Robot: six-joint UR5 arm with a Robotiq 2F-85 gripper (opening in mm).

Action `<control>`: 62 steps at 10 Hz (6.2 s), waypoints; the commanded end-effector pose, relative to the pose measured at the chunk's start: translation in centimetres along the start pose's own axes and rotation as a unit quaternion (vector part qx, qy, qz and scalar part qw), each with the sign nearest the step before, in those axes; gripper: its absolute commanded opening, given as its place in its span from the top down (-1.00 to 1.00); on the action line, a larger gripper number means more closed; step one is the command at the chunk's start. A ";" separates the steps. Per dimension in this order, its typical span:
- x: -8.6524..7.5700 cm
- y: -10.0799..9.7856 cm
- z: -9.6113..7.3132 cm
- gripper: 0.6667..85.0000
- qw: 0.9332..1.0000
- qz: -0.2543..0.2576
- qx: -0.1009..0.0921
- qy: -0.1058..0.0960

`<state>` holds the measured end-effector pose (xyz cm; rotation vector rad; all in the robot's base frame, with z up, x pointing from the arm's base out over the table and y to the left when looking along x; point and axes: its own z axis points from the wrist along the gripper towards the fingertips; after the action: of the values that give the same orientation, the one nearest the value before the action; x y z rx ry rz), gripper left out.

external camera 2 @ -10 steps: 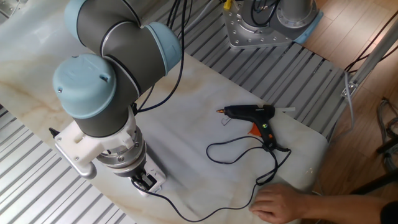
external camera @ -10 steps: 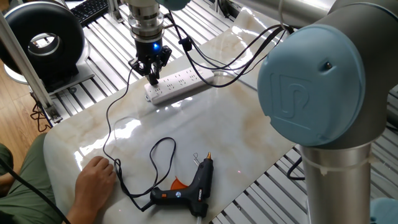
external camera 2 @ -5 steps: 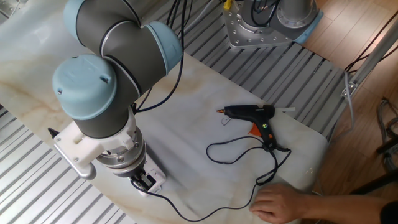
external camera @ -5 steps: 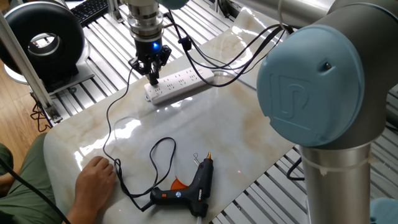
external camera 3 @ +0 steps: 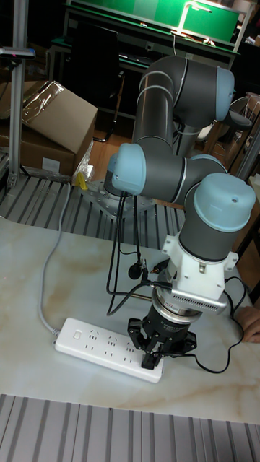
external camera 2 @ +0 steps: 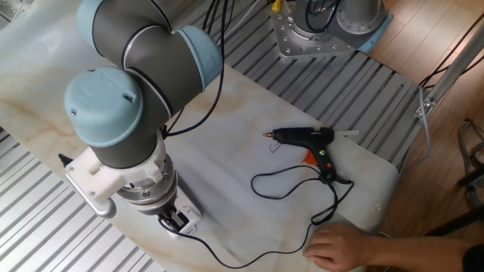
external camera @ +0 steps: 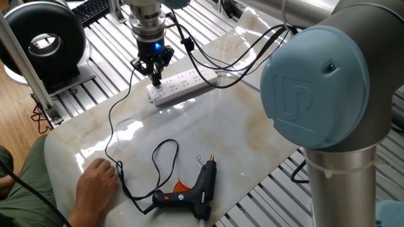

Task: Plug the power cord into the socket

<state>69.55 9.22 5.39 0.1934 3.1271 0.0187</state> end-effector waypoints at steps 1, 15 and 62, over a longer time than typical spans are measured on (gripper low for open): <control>-0.3 0.7 0.1 0.99 1.000 0.024 -0.017 -0.006; 1.6 1.3 -0.1 0.13 0.998 -0.032 -0.026 0.039; 12.3 -15.3 -9.5 0.68 0.998 -0.056 0.009 0.040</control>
<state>56.68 -3.31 14.02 -0.0262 3.2031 -0.0572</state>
